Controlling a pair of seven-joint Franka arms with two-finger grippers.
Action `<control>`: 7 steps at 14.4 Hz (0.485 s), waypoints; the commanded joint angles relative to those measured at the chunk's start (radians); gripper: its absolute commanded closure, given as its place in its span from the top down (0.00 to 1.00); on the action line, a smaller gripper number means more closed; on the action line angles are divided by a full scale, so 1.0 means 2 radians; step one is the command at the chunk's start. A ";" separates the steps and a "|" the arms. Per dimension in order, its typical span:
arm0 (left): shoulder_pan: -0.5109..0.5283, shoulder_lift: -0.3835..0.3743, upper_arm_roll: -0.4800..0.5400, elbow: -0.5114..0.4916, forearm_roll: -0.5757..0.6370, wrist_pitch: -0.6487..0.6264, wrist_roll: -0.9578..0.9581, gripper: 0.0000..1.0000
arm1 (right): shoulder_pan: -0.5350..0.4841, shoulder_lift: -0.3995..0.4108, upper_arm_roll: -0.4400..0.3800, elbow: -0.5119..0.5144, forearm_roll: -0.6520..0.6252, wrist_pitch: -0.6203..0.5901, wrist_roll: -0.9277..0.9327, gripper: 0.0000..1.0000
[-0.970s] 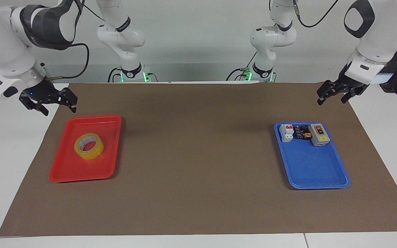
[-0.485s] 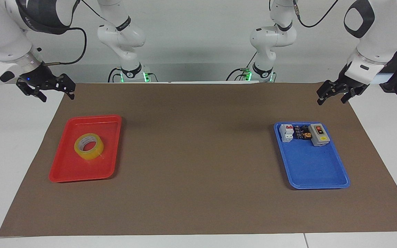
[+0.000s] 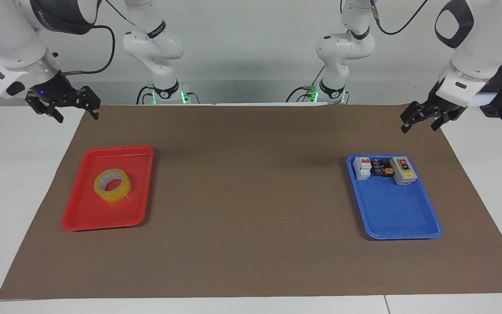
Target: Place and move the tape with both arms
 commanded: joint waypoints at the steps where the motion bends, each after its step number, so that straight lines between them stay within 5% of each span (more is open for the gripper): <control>1: 0.002 -0.015 0.000 -0.019 -0.006 0.012 0.004 1.00 | 0.006 -0.022 -0.001 -0.028 -0.007 -0.001 0.018 1.00; 7: 0.002 -0.015 0.000 -0.019 -0.006 0.012 0.004 1.00 | 0.007 -0.009 0.001 -0.017 -0.006 0.005 0.021 1.00</control>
